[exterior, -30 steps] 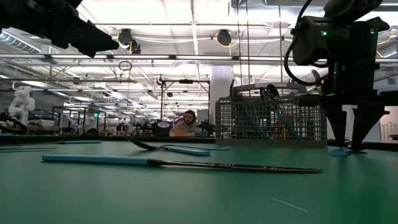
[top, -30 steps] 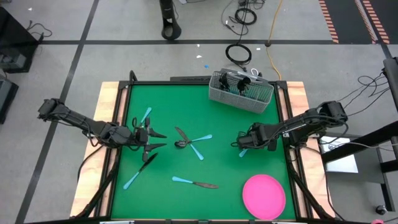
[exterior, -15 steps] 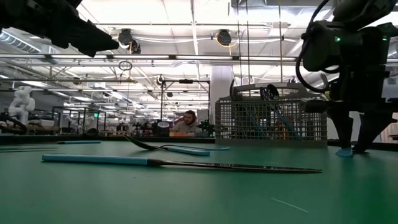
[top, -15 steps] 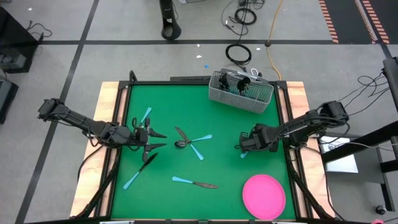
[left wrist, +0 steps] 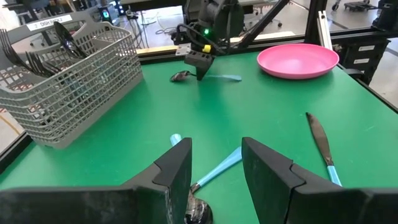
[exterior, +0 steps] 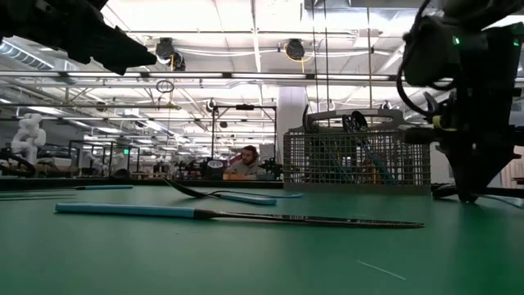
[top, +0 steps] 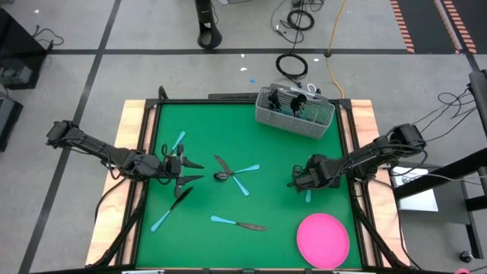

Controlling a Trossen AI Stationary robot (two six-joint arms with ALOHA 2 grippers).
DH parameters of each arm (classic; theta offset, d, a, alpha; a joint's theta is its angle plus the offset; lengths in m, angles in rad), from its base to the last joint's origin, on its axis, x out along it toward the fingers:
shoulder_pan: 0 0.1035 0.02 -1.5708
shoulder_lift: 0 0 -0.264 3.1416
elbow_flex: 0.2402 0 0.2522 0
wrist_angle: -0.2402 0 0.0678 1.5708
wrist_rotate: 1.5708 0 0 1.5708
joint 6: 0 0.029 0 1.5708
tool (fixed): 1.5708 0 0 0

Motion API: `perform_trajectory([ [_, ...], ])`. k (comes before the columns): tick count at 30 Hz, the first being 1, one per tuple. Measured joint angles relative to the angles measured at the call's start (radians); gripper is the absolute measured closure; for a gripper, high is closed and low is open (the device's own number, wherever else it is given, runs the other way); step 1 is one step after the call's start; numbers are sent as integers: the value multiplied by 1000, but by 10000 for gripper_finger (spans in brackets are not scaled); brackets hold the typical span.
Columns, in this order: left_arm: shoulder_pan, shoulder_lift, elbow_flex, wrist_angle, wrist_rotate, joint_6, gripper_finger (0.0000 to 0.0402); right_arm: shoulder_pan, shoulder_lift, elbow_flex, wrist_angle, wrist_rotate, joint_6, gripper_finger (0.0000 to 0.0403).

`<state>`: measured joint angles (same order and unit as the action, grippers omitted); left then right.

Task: Sort silverware
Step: Put the blue spoon into the silverware basket

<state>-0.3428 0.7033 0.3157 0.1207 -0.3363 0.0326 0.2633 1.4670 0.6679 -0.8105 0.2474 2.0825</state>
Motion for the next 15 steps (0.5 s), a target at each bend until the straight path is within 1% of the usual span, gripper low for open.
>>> perform_trajectory([
  [4,0,0,0,1,0,0,259,1,0,43,7,1,-60,398],
  [6,0,0,0,2,0,0,259,1,0,69,3,46,-117,400],
  [11,0,0,0,2,0,0,259,0,0,169,2,268,-362,401],
  [15,0,0,0,2,0,0,259,0,0,265,2,443,-647,402],
])
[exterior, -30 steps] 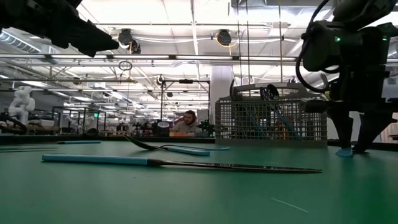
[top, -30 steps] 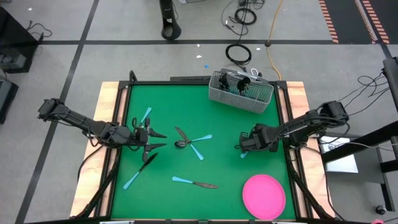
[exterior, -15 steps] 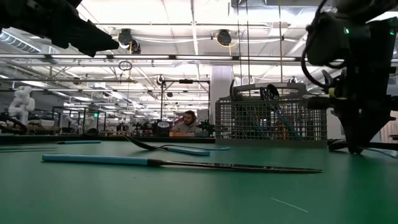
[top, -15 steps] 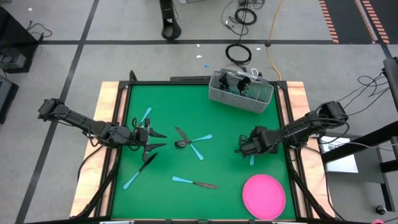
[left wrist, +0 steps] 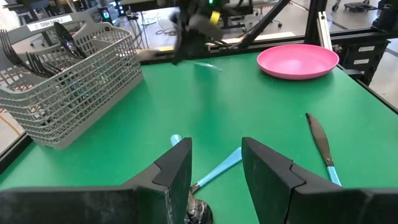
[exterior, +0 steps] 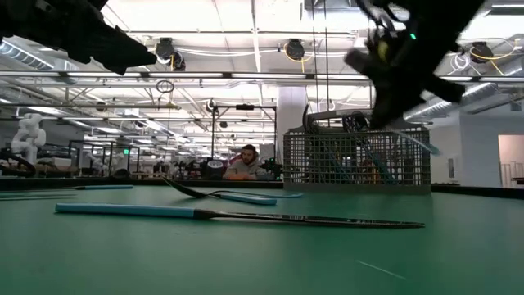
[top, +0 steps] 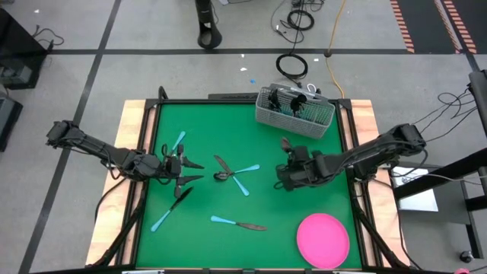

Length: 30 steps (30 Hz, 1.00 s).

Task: Sort silverware
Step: Put the blue spoon into the silverware basket

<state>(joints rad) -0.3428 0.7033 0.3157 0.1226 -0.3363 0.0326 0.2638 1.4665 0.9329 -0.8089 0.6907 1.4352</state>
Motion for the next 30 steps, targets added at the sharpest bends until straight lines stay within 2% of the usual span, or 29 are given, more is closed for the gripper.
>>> perform_trajectory([
  [3,0,0,0,0,0,0,259,-2,0,75,0,112,-237,402],
  [7,0,0,0,5,0,0,259,-23,-1,151,-1,314,-499,402],
  [10,0,0,0,7,0,0,259,-60,-2,175,-1,445,-631,402],
  [12,0,0,0,10,0,0,259,-95,-9,173,-10,484,-670,402],
  [16,0,0,0,11,0,0,259,-184,-47,168,-31,443,-745,403],
  [22,0,0,0,11,0,0,259,-296,-147,167,-25,345,-946,403],
  [26,0,0,0,11,0,1,259,-372,-233,166,38,185,-1145,403],
  [30,0,0,0,11,0,1,259,-440,-301,166,232,-31,-1369,403],
])
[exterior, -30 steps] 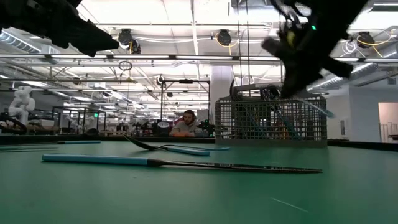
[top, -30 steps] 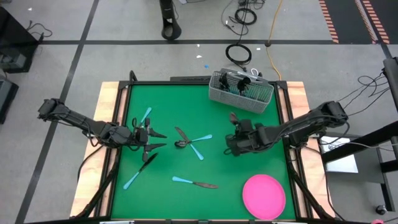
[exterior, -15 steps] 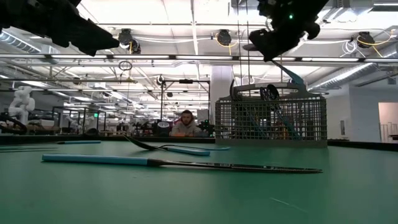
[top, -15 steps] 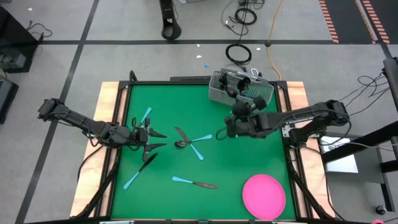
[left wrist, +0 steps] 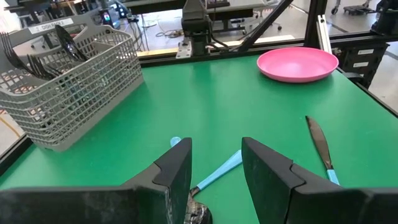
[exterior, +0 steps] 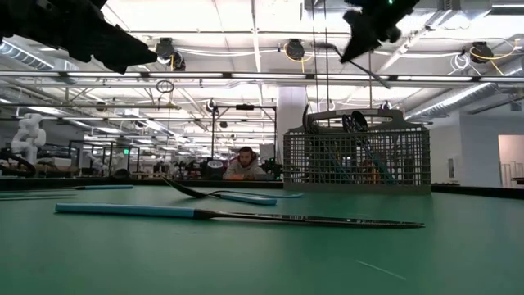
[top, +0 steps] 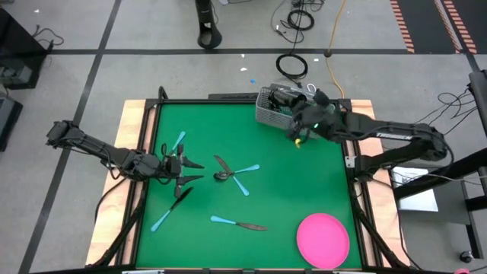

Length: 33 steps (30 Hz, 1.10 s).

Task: Sort silverware
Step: Put the blue spoon into the silverware basket

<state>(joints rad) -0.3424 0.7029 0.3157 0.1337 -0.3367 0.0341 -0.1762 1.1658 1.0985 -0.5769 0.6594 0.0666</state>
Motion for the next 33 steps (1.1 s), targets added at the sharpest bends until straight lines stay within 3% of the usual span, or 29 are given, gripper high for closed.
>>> perform_trajectory([
  [5,0,0,0,13,0,0,259,-79,-38,-10,175,-136,-161,403],
  [10,0,0,0,17,0,0,259,-163,-85,-185,417,-245,-209,403],
  [17,0,0,0,15,0,0,259,-247,-174,-445,816,-253,-263,403],
  [21,0,0,0,15,0,0,259,-292,-191,-601,1061,-298,-414,403],
  [29,1,0,0,16,0,0,259,-322,-191,-812,1357,-329,-467,403],
  [33,1,0,0,16,0,-1,259,-322,-191,-849,1404,-325,-464,403],
])
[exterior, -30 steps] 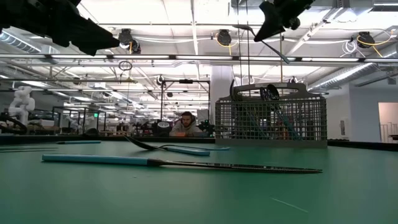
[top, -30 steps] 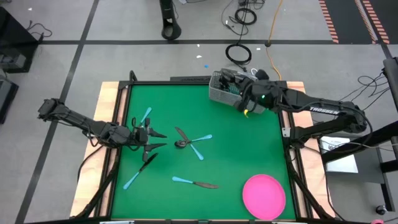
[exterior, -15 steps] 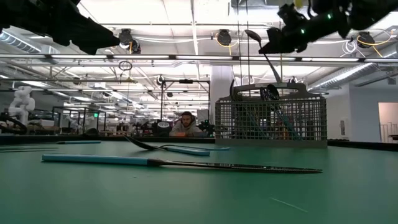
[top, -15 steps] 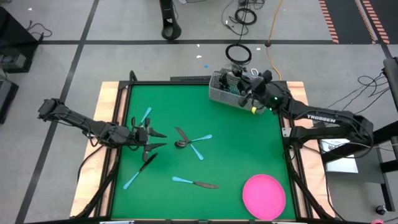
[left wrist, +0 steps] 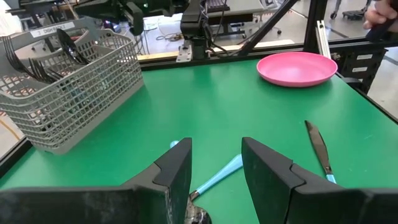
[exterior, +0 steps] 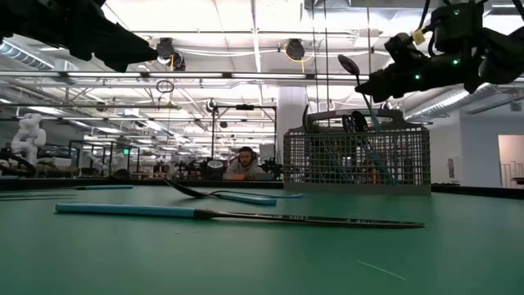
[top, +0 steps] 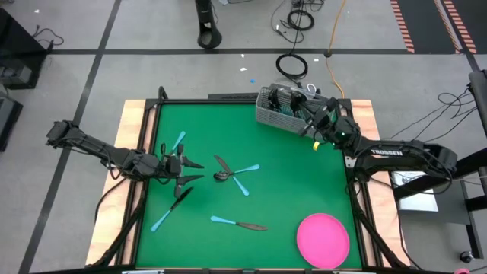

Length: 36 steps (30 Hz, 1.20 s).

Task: Sort silverware
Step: Put the blue spoon into the silverware basket

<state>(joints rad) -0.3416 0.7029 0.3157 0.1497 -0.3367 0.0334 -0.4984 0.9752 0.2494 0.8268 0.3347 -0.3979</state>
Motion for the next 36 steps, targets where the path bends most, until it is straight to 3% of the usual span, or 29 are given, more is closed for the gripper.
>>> perform_trajectory([
  [28,0,0,0,1,0,-1,259,-32,1,-7,-16,58,72,391],
  [36,0,0,0,1,0,-1,259,-32,1,-7,-15,57,72,336],
])
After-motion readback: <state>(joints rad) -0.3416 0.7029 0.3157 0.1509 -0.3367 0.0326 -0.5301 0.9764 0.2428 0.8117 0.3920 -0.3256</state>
